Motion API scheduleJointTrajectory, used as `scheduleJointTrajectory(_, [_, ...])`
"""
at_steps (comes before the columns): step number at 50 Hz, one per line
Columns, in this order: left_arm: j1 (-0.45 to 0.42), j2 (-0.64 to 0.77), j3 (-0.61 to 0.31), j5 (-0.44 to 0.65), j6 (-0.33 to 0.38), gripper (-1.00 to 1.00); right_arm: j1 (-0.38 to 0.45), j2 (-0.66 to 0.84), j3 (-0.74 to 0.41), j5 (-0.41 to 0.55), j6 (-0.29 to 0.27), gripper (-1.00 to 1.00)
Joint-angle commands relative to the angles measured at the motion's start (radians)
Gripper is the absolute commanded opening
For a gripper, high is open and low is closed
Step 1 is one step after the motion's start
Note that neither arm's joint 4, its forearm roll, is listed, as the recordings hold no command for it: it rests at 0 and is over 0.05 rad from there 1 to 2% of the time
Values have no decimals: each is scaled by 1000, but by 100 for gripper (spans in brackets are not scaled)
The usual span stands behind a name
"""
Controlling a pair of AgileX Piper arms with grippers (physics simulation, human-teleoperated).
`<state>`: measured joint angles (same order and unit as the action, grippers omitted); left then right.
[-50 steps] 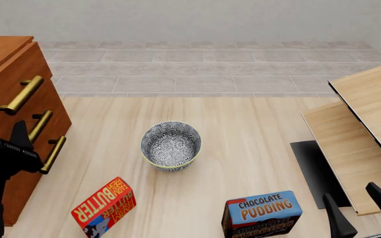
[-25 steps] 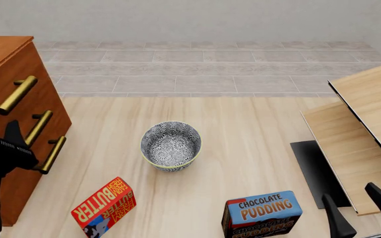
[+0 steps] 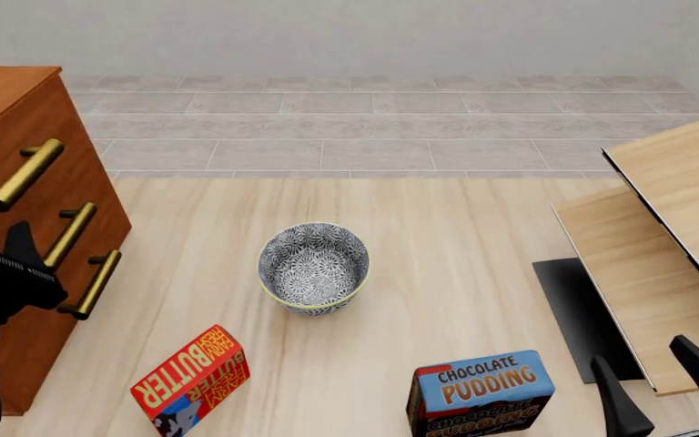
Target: Close the top drawer of the cabinet.
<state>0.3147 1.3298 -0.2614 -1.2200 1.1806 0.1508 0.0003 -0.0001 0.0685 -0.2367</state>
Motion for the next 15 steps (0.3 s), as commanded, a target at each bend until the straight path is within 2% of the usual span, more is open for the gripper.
scheduleJointTrajectory(1, [40,32,-13,0,-7,100,-6,0,0,0,2,100])
scheduleJointTrajectory(15, [61,54,-24,0,-11,100,-7,0,0,0,-1,100])
